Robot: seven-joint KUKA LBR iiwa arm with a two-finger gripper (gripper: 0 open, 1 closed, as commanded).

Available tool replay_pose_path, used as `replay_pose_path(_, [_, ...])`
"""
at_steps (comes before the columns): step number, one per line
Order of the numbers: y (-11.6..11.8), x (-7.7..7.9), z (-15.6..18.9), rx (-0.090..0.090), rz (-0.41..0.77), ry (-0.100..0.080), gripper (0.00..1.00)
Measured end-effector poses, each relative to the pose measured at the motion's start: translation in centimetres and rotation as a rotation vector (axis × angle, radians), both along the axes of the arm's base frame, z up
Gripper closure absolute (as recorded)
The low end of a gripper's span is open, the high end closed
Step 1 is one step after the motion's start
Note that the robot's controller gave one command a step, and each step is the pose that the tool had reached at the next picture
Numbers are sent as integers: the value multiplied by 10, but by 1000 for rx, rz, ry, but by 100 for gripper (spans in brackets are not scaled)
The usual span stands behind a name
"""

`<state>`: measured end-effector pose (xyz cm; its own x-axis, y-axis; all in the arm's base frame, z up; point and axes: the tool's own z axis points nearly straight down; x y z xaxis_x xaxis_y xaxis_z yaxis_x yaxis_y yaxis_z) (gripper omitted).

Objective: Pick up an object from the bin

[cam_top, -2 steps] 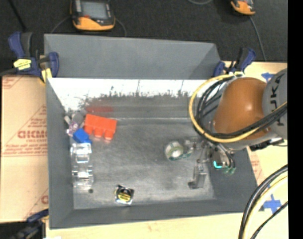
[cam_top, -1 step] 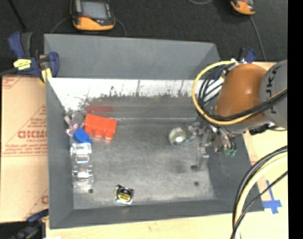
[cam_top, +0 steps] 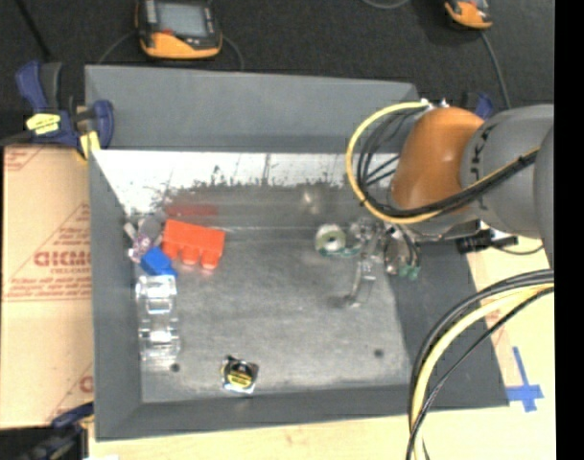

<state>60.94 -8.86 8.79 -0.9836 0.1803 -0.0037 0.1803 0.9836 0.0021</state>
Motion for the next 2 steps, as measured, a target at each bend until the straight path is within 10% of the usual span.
replay_pose_path(1, [-18,42,-4,0,-157,2,0])
replay_pose_path(2, [-19,43,-4,-4,-154,-1,100])
